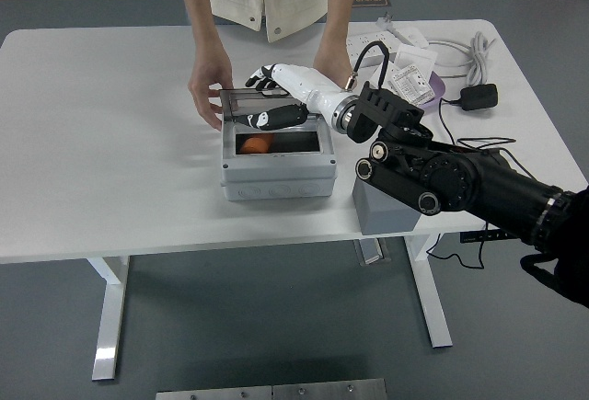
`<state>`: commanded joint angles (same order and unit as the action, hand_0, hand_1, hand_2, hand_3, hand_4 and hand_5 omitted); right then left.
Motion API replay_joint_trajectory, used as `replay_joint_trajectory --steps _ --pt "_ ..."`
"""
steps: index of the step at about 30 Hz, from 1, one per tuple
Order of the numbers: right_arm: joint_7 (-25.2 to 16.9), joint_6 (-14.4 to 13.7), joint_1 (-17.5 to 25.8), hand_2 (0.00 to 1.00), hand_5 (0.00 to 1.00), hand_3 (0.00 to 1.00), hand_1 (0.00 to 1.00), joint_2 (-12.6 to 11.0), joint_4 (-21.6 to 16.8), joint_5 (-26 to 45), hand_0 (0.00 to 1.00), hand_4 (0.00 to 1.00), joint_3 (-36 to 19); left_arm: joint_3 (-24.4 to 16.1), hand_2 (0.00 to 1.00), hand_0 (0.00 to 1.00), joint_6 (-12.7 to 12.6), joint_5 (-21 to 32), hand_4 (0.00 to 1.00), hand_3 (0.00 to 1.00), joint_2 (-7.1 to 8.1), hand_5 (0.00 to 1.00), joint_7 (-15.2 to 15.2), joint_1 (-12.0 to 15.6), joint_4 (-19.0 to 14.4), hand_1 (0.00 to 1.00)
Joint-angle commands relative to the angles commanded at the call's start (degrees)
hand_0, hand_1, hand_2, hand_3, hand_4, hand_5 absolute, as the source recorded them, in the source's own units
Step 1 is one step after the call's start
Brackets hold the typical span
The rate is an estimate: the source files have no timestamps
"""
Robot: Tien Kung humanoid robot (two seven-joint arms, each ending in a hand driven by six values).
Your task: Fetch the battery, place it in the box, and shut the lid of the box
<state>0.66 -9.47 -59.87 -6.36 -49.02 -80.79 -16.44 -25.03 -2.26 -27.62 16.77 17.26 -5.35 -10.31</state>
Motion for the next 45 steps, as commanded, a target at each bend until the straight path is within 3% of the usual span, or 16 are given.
replay_joint_trajectory --steps 15,26,32,39,41,44,45 --pt "5.1 4.6 2.4 0.783 0.618 0.791 0.784 -3.8 -11.7 -7.7 0.828 0.864 -0.4 0.1 0.504 0.573 0.1 0.3 0.523 0.555 -0.23 0.002 0.0 0.6 0.0 0.587" --pt "6.2 6.5 4.1 0.783 0.621 0.790 0.783 -5.1 -14.5 -8.7 0.828 0.868 -2.4 -0.1 0.504 0.573 0.1 0.1 0.523 0.555 -0.49 0.002 0.0 0.7 0.0 0.587" --pt "7.1 9.6 8.2 0.780 0.620 0.787 0.783 -8.4 -18.6 -11.9 0.828 0.866 -9.7 0.0 0.504 0.573 0.2 0.3 0.523 0.555 -0.78 0.002 0.1 0.9 0.0 0.587" --pt "9.6 14.7 17.5 0.744 0.611 0.765 0.746 -13.0 -29.3 -19.7 0.802 0.855 -23.1 0.5 0.504 0.573 0.2 1.0 0.523 0.555 -1.23 0.002 0.1 1.2 0.0 0.587" --pt "9.3 14.5 20.4 0.744 0.611 0.765 0.746 -14.3 -32.8 -19.6 0.802 0.855 -27.1 0.9 0.504 0.573 0.1 1.4 0.523 0.555 -1.35 0.002 0.0 1.4 0.0 0.587" --pt "6.6 11.7 25.1 0.744 0.611 0.765 0.746 -16.0 -38.2 -17.1 0.802 0.855 -33.7 1.3 0.504 0.573 0.1 1.8 0.523 0.555 -1.55 0.002 0.0 1.6 0.0 0.587" --pt "5.5 10.5 26.6 0.661 0.607 0.670 0.647 -16.3 -39.9 -16.1 0.697 0.853 -35.9 1.4 0.504 0.573 0.1 1.9 0.523 0.555 -1.61 0.002 -0.1 1.7 0.0 0.587"
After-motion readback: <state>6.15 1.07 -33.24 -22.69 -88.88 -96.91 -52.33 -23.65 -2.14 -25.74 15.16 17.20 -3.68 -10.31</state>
